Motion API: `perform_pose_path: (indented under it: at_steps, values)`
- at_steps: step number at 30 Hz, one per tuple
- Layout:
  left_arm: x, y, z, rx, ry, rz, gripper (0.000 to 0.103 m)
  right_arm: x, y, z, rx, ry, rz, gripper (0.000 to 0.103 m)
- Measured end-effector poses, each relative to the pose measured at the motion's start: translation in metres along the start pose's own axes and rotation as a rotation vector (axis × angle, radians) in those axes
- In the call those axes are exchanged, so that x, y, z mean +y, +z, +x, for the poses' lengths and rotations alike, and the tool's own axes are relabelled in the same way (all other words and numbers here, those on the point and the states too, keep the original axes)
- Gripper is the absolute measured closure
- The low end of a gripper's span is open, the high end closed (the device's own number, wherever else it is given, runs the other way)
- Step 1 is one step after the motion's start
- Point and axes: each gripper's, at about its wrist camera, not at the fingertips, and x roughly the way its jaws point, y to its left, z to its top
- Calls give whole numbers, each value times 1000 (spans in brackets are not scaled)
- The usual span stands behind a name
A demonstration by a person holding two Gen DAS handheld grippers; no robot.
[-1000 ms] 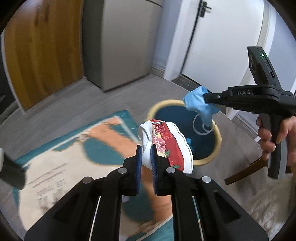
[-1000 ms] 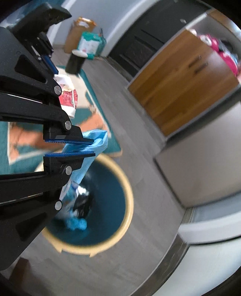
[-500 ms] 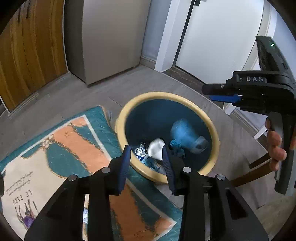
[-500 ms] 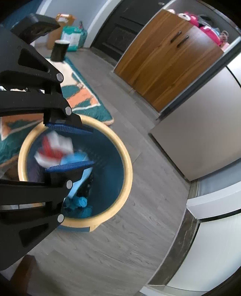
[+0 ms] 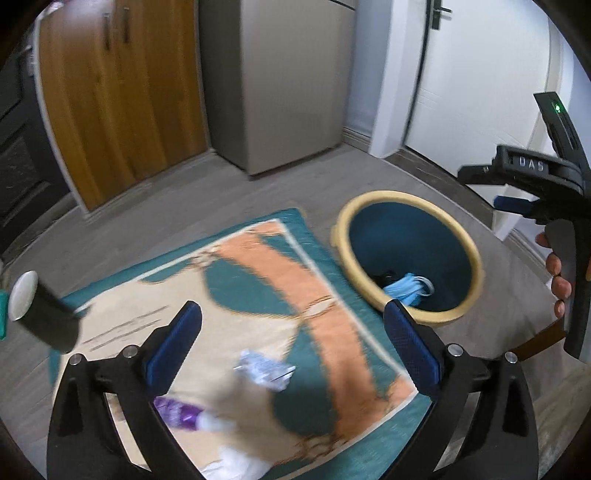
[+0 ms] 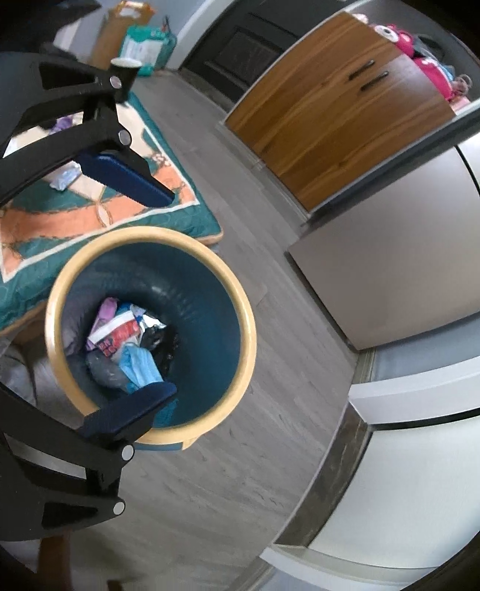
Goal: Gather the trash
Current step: 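Move both tools back over the mat toward the spray bottle, then grasp the purple spray bottle with the right gripper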
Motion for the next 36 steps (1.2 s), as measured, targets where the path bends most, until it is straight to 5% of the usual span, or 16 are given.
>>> perform_pose_path:
  at_steps: [9,19,26,36]
  values:
    - [65,-34,-62,-34,149,-39,6,70,-30,-5,32,46,-76,6]
    - [164,-86,-108,4,300,-237,6,159,-68,4,100,116,-189,6]
    - [184,-111,-104,70,334,-246,6,197,-91,23,165,134,-239,6]
    - [188,-111,-84,108,299,-316,6,202,-101,48,194,48,-350,6]
